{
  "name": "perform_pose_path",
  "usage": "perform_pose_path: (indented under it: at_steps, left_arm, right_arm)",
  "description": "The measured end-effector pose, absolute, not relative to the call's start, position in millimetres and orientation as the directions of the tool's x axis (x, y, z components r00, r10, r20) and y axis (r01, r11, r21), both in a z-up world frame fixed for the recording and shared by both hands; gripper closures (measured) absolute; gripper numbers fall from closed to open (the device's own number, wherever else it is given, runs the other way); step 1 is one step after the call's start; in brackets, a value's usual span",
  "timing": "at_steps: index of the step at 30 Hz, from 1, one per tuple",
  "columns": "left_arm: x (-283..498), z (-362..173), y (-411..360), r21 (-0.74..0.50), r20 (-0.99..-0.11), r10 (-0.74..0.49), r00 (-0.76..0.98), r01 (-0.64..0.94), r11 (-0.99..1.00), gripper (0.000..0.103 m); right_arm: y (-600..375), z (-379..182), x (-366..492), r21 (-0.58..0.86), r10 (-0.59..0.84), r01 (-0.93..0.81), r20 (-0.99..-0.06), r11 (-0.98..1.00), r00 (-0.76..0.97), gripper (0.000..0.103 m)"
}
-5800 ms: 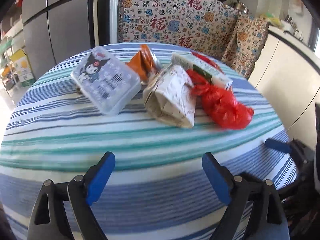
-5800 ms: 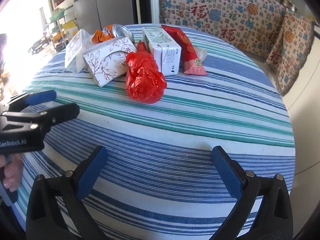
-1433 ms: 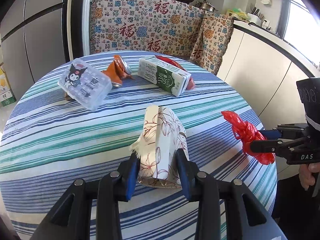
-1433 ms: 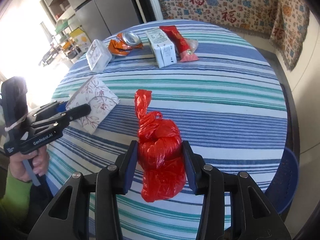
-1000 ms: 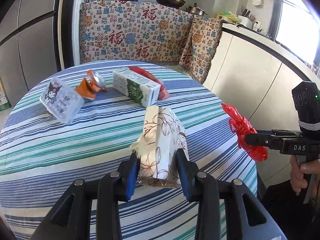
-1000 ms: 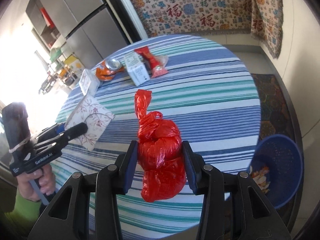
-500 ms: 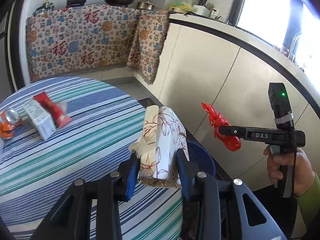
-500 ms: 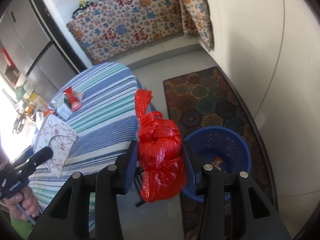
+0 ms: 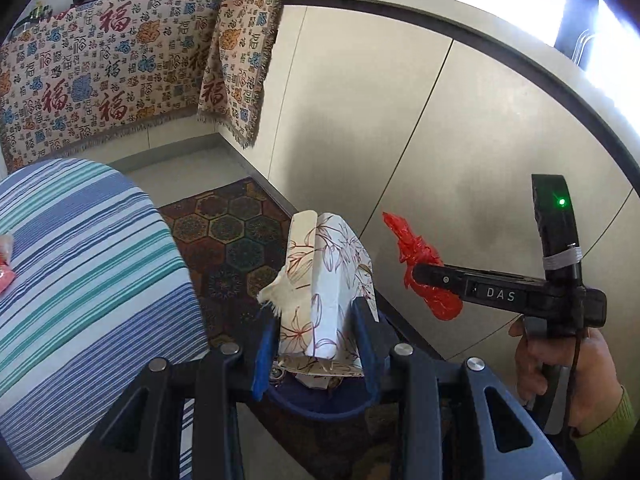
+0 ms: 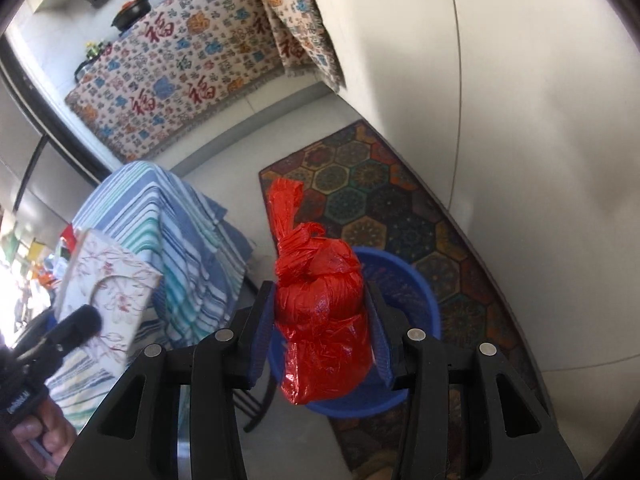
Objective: Collect trash
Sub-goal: 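Open both grippers to drop the tissue box and red bag in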
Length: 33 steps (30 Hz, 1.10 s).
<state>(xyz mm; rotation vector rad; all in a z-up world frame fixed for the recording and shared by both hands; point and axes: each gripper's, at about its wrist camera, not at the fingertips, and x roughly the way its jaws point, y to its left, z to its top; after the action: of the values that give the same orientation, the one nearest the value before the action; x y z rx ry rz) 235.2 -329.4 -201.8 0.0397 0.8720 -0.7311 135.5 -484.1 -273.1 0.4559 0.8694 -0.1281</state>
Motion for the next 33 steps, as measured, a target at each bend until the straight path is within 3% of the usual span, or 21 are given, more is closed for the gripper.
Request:
perform_pose_path:
  at_steps: [20, 23, 25, 28, 33]
  left_arm:
    - [263.0, -266.3, -390.5, -0.250, -0.777, -0.533, 0.336, 0.612, 0.750, 0.066]
    - [264.6, -271.7, -394.2, -0.259, -0.777, -0.540, 0.324, 0.616, 0.743, 0.062]
    - [266.7, -276.6, -397.8, -0.267, -0.780, -0.543, 0.311, 0.620, 0.738, 0.059]
    - [269.4, -284.6, -404.4, -0.277, -0.782, -0.550, 0.292, 0.629, 0.727, 0.051]
    - [269.5, -281.5, -401.4, -0.289, -0.775, -0.554, 0.305, 0.609, 0.739, 0.051]
  right_arm:
    - [-497.8, -283.9, 139.5, 0.412, 0.123, 0.328, -0.761, 0.850, 0.637, 0.057]
    - [-497.5, -284.5, 141.6, 0.423, 0.128, 0.329, -0.756, 0.844, 0.641, 0.054]
    - [-498.5, -284.8, 143.0, 0.428, 0.129, 0.333, -0.754, 0.840, 0.644, 0.043]
    - [-501.5, -284.0, 142.5, 0.428, 0.120, 0.342, -0.752, 0.836, 0.648, 0.043]
    - [-505.8, -278.1, 137.4, 0.413, 0.079, 0.361, -0.742, 0.836, 0.666, 0.039]
